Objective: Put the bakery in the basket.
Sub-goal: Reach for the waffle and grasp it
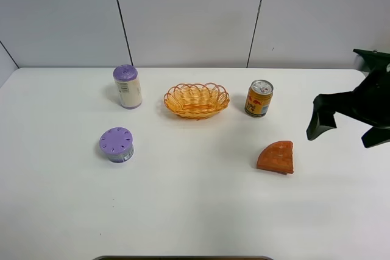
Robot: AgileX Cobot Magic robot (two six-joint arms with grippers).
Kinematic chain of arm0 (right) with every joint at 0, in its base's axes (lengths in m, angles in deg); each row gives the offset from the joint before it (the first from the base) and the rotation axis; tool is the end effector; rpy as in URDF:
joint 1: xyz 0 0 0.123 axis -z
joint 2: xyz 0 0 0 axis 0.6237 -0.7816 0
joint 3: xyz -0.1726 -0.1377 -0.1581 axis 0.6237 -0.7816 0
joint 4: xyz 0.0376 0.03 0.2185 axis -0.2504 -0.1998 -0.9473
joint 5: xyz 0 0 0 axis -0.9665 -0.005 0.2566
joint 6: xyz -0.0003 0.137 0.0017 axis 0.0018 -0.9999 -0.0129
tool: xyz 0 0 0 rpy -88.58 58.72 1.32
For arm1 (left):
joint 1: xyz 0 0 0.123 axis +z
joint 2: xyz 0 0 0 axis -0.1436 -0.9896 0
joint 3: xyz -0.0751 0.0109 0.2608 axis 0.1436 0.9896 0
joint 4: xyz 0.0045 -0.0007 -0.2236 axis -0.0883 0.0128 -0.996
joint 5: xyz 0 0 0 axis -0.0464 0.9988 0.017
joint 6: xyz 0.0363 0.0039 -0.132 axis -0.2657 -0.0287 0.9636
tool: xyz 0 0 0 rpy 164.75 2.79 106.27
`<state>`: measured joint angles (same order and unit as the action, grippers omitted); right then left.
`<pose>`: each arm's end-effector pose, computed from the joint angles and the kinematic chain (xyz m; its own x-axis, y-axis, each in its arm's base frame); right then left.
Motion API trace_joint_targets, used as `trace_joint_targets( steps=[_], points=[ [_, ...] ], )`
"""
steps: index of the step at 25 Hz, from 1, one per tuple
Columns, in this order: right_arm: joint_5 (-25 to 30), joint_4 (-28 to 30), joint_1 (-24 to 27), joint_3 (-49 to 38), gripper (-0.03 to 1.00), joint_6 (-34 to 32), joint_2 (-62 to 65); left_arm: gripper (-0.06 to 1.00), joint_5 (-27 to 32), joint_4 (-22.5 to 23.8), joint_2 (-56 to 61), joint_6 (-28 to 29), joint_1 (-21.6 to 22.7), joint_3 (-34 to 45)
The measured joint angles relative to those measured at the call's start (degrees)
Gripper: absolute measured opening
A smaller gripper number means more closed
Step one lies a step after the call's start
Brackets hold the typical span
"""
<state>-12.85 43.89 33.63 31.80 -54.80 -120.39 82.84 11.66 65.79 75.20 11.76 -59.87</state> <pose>0.2114 0.0386 0.2165 -0.9857 0.1317 -0.1054 0.1123 0.9786 0.1725 0.0262 0.0030 0.2225 -0.5271 -0.0147 -0.8497 -0.0610 0.9979 0.0206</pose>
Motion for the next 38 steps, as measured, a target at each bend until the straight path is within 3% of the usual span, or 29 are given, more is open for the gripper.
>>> trace_joint_targets(
  steps=[11,18,26,38],
  points=[
    [-7.8,-4.5,0.0,0.1,0.99,0.1,-11.6,0.99,0.0,0.0,0.0,0.0,0.0,0.0],
    [-12.9,-4.6,-3.8,0.4,0.99,-3.2,-18.4,0.99,0.0,0.0,0.0,0.0,0.0,0.0],
    [-12.6,-3.3,-6.7,5.8,0.99,-9.1,-26.2,0.99,0.0,0.0,0.0,0.0,0.0,0.0],
    [-11.1,-1.4,-6.8,7.9,0.99,-12.0,-31.2,0.99,0.0,0.0,0.0,0.0,0.0,0.0]
  ],
)
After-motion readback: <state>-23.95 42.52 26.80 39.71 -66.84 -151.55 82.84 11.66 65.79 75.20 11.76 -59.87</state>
